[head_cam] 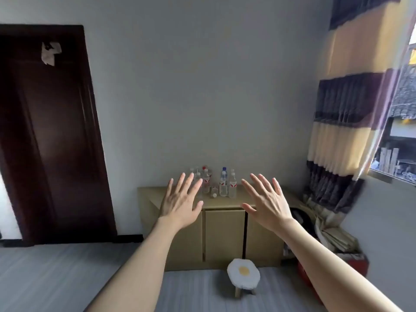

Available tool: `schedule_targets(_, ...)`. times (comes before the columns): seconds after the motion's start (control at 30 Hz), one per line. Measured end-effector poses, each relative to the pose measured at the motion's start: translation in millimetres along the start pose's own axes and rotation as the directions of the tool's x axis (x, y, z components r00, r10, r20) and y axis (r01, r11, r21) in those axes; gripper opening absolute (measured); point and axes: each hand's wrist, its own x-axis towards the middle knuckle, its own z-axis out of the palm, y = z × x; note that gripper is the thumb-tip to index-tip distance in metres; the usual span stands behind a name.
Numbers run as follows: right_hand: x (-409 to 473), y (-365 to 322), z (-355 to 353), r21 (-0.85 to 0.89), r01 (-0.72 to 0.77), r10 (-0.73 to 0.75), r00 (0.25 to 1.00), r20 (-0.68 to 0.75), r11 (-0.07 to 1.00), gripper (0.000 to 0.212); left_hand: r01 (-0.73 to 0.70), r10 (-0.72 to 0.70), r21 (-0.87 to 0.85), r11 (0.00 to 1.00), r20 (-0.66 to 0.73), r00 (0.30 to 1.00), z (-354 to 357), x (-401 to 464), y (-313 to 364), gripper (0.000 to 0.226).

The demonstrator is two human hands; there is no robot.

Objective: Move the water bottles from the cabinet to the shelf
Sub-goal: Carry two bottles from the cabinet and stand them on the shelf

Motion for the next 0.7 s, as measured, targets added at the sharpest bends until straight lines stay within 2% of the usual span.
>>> schedule_targets(0.33, 104.1, 31.4, 172.4, 0.043, 0.02, -0.025, 0.994, 0.108, 0.999, 0.074, 0.016, -0.017, 0.019, 1.0, 0.058, 0.998, 127.4, 150.0, -67.2, 0.061)
schedule_targets(0.53, 172.4, 52.1, 277.6, 0.122, -0.002, -0.023, 0.978, 0.206, 0.993, 0.073, 0.062, -0.056, -0.094, 0.994, 0.059, 0.997, 189.1, 241.6, -102.5, 0.061)
schedule_targets(0.7, 209.3, 54.0, 362.0, 0.155, -0.009, -0.032, 0.966, 0.258, 0.988, 0.074, 0.121, -0.103, -0.165, 0.979, 0.112, 0.988, 254.5, 296.7, -136.5, 0.06)
